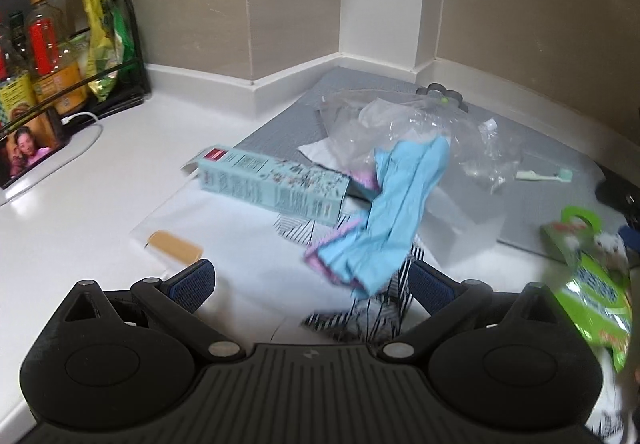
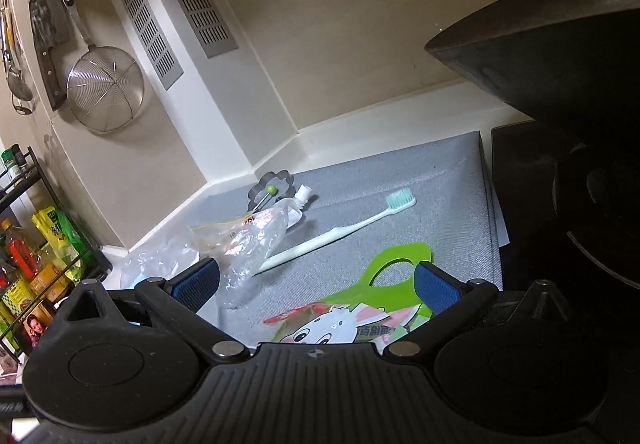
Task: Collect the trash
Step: 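Carry the green bag with the right gripper while moving the left gripper toward the blue glove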
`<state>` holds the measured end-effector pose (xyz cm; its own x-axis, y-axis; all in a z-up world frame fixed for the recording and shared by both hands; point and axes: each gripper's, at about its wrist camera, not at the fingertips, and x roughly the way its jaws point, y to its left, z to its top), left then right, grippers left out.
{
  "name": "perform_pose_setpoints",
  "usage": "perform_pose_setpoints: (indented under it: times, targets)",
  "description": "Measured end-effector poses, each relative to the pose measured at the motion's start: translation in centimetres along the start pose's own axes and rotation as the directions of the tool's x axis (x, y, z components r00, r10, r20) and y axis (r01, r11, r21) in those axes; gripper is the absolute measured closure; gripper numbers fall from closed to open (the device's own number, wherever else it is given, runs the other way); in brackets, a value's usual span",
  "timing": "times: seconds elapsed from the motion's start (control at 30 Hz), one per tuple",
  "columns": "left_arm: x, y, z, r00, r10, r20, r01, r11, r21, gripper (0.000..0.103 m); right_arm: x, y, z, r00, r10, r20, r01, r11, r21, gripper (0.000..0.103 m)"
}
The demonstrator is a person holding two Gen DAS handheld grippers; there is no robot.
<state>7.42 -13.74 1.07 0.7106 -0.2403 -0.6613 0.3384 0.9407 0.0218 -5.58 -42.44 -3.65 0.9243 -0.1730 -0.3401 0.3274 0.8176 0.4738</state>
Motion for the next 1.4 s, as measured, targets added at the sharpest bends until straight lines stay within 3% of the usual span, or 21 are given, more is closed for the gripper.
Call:
perform_pose_setpoints:
  times: [0.27,0.4,0.5,0.67,0.8,1.03,1.2,1.4]
  targets:
    - [4.7,-0.3,2.6,0.993,-0.063,-0.098,0.058,0.997,-0.053,0.0,-0.1,0.3,-0.2,1.0,0.021,0.0,-0.021,1.0,-0.016,0.0]
    - [7.4,1.8,3.4,0.987,0.054,-0.15,-0.074,0.988,-0.135,0.0,-0.1,0.2,-0.2,1.0,0.021,0.001,-0.021,1.0,-0.015,0.0]
    - [7.4,3.7,3.4,0.986,0.085,-0.141,-0.11,0.976,-0.186,0.0,0.0,0.2,-0.2,1.0,0.021,-0.005,-0.021,1.0,-0.011,0.0]
    - [5.6,3.3,2.7,0.996,-0.012,-0.09,0.0,0.991,-0.13,0.0,0.0,0.4,-0.2,1.0,0.024,-0.008,-0.024,1.0,-0.02,0.0]
    - [5.2,1.2,2.7,0.99,-0.102,-0.094,0.096,0.993,-0.069,0.0,0.1,0.3,-0.3,1.0,0.018,-0.014,-0.018,1.0,-0.015,0.0]
    - [5.4,-1.4,2.3,0.988,-0.107,-0.113,0.107,0.994,-0.005,0.0,0.4,0.0,-0.3,0.999,0.021,-0.034,-0.021,1.0,0.002,0.0]
    - [3.8,-1.1,1.4,0.994,-0.093,-0.06,0.092,0.996,-0.015,0.0,0.4,-0.1,-0.3,0.999,0.016,-0.037,-0.016,1.0,0.009,0.0]
    - [1.3,-1.7,-0.2,0.974,-0.216,-0.068,0.219,0.975,0.046,0.0,0.5,-0.2,-0.3,0.999,0.011,-0.042,-0.01,1.0,0.015,0.0]
